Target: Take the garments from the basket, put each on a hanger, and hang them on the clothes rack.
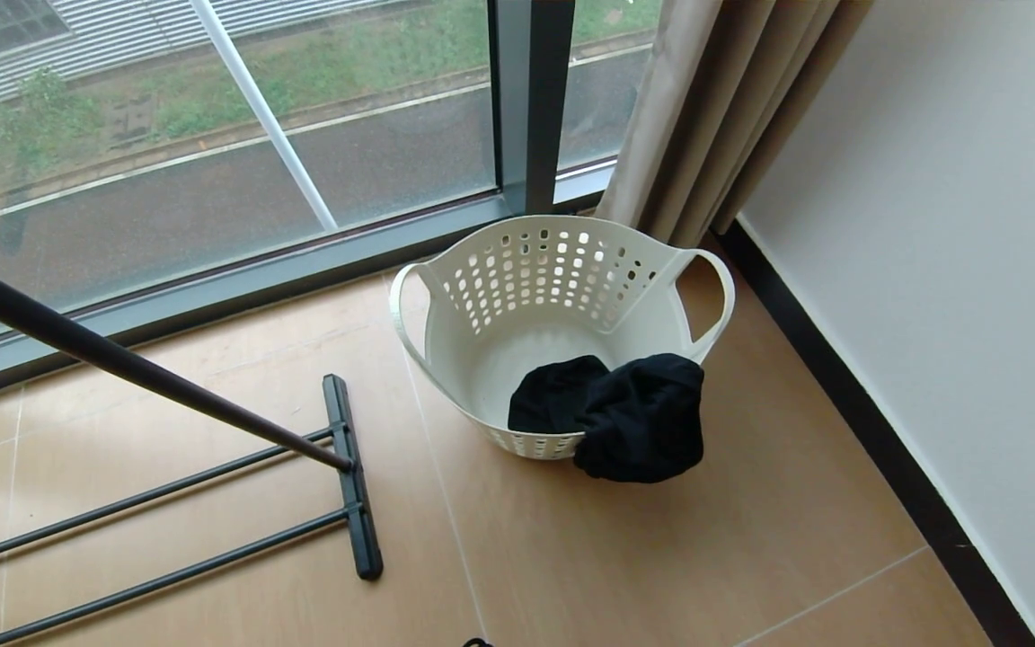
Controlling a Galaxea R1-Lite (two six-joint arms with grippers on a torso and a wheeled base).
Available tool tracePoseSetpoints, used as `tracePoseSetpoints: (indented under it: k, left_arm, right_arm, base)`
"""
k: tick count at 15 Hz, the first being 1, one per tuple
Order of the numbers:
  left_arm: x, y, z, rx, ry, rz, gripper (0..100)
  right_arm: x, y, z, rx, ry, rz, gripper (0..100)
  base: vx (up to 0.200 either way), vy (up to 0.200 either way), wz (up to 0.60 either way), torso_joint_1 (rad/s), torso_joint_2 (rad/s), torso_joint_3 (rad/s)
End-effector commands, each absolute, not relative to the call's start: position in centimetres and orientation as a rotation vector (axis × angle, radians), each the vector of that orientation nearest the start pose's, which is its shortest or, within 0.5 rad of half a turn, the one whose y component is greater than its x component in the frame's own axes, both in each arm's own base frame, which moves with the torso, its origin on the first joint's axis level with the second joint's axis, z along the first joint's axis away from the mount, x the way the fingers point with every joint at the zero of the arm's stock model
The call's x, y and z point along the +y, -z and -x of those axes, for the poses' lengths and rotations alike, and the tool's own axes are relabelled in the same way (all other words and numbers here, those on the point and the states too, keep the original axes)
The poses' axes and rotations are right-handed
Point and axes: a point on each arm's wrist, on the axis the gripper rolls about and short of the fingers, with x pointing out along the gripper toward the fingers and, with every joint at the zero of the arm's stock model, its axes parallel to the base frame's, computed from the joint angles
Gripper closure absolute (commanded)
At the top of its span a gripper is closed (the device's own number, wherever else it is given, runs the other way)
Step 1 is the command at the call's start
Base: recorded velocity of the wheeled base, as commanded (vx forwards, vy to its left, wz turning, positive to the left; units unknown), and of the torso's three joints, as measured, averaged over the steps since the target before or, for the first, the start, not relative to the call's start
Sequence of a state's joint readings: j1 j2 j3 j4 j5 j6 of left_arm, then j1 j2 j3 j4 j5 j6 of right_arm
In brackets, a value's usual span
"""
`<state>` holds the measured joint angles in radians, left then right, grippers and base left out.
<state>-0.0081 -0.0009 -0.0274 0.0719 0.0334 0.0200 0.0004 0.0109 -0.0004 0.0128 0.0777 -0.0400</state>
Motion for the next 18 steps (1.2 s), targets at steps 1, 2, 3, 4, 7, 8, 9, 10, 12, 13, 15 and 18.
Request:
tracePoseSetpoints:
  k: [1, 2, 3, 4, 7, 8, 9, 10, 12, 13, 15, 18]
  left_arm:
    - [0.1, -7.6, 2.5, 0.045, -0.026, -0.021, 0]
    - [0.1, -7.6, 2.5, 0.045, -0.026, -0.021, 0]
    - [0.1, -7.6, 2.5, 0.045, -0.026, -0.021, 0]
    - [0.1, -7.6, 2.5, 0.045, -0.026, -0.024, 0]
    - [0.1, -7.6, 2.5, 0.045, -0.027, -0.025, 0]
    - [0.1, -7.6, 2.5, 0.045, -0.026, -0.025, 0]
    - [0.1, -7.6, 2.5, 0.045, -0.026, -0.024, 0]
    - [0.1, -7.6, 2.5, 0.045, -0.026, -0.024, 0]
    - [0.1, -7.6, 2.5, 0.045, -0.026, -0.024, 0]
    - [0.1, -7.6, 2.5, 0.045, -0.026, -0.024, 0]
    - [0.1, -7.6, 2.5, 0.045, -0.026, -0.024, 0]
    - [0.1, -7.6, 2.5, 0.045, -0.026, -0.025, 0]
  right_arm:
    - [0.2, -8.1, 0.3, 0.286, -0.129, 0.032, 0]
    - [0.2, -8.1, 0.3, 0.292, -0.136, 0.032, 0]
    - [0.5, -10.5, -1.5, 0.356, -0.255, 0.030, 0]
    - [0.7, -11.9, -2.9, 0.393, -0.288, 0.041, 0]
    - [1.6, -14.1, -6.2, 0.421, -0.390, 0.202, 0]
    - [1.8, -14.5, -6.7, 0.421, -0.407, 0.245, 0]
    - [2.3, -15.7, -8.8, 0.435, -0.441, 0.322, 0]
    - [2.8, -16.3, -10.6, 0.462, -0.466, 0.358, 0]
    - [3.8, -16.8, -13.8, 0.464, -0.514, 0.469, 0]
    - [4.4, -16.6, -14.6, 0.447, -0.558, 0.553, 0]
    - [5.5, -16.7, -17.2, 0.418, -0.627, 0.733, 0]
    - [7.4, -16.8, -21.3, 0.378, -0.706, 0.936, 0]
  base:
    - [0.000, 0.000, 0.00, 0.002, 0.00, -0.056]
    - [0.000, 0.000, 0.00, 0.000, 0.00, 0.000]
    - [0.000, 0.000, 0.00, 0.000, 0.00, 0.000]
    - [0.000, 0.000, 0.00, 0.000, 0.00, 0.000]
    - [0.000, 0.000, 0.00, 0.000, 0.00, 0.000]
    - [0.000, 0.000, 0.00, 0.000, 0.00, 0.000]
    - [0.000, 0.000, 0.00, 0.000, 0.00, 0.000]
    - [0.000, 0.000, 0.00, 0.000, 0.00, 0.000]
    - [0.000, 0.000, 0.00, 0.000, 0.00, 0.000]
    - [0.000, 0.000, 0.00, 0.000, 0.00, 0.000]
    - [0.000, 0.000, 0.00, 0.000, 0.00, 0.000]
    - [0.000, 0.000, 0.00, 0.000, 0.00, 0.000]
